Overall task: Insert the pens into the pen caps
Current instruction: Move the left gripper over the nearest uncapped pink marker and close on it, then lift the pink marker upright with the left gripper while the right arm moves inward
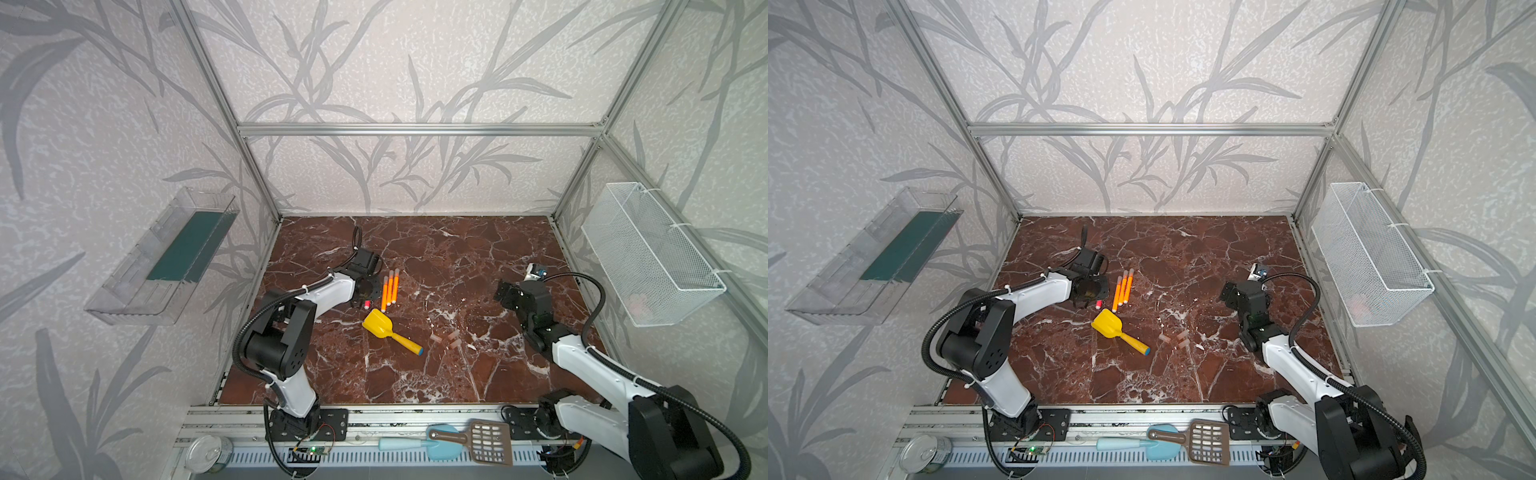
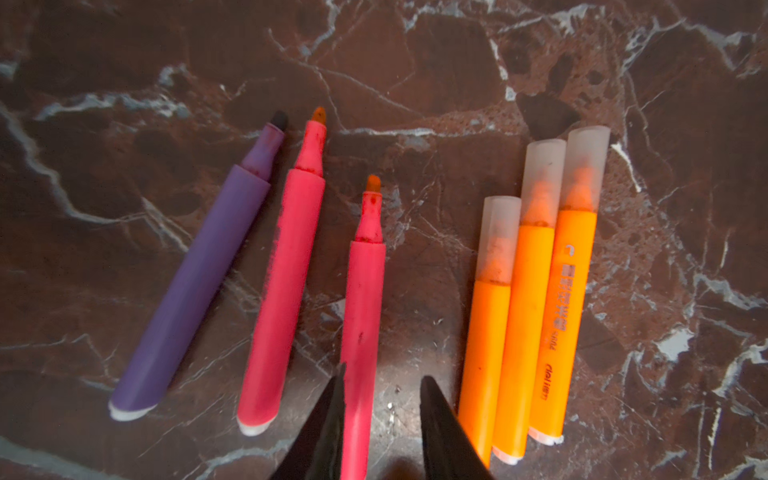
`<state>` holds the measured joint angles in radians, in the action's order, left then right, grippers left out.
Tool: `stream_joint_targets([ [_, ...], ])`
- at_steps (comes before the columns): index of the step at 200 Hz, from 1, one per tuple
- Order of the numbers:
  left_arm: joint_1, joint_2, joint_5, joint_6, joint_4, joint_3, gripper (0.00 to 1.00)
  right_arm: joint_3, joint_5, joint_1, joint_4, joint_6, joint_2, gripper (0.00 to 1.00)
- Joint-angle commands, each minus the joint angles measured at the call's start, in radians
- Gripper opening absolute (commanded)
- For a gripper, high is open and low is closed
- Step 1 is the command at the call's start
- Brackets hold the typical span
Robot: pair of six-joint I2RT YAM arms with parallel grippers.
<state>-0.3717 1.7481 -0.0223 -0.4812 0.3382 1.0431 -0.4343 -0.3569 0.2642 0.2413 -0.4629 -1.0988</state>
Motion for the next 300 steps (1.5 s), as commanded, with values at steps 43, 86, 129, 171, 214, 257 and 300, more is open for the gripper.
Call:
stream_joint_targets([
  [43,0.004,0.056,-0.026,0.004,0.11,0.056,0.35,0.006,-0.001,-0.005,0.016,0.002,0.011,0.93],
  [86,0.004,0.075,-0.017,0.005,0.122,0.067,0.35,0.008,-0.001,-0.004,0.016,0.002,0.013,0.93],
  [129,0.004,0.103,0.003,0.006,0.136,0.084,0.31,0.005,-0.002,-0.005,0.015,0.002,0.011,0.93],
  [171,0.002,0.12,-0.009,0.01,0.157,0.1,0.19,0.008,0.0,-0.005,0.016,0.003,0.013,0.93],
  [214,0.002,0.082,0.018,0.018,0.143,0.087,0.03,0.005,-0.006,-0.005,0.014,0.0,0.012,0.93],
  [257,0.002,-0.012,0.05,0.011,0.095,0.037,0.0,-0.022,-0.026,-0.005,0.02,-0.012,0.025,0.92],
  [300,0.002,-0.179,0.054,0.004,-0.004,-0.065,0.0,-0.316,0.128,0.081,-0.038,-0.017,-0.015,0.89],
])
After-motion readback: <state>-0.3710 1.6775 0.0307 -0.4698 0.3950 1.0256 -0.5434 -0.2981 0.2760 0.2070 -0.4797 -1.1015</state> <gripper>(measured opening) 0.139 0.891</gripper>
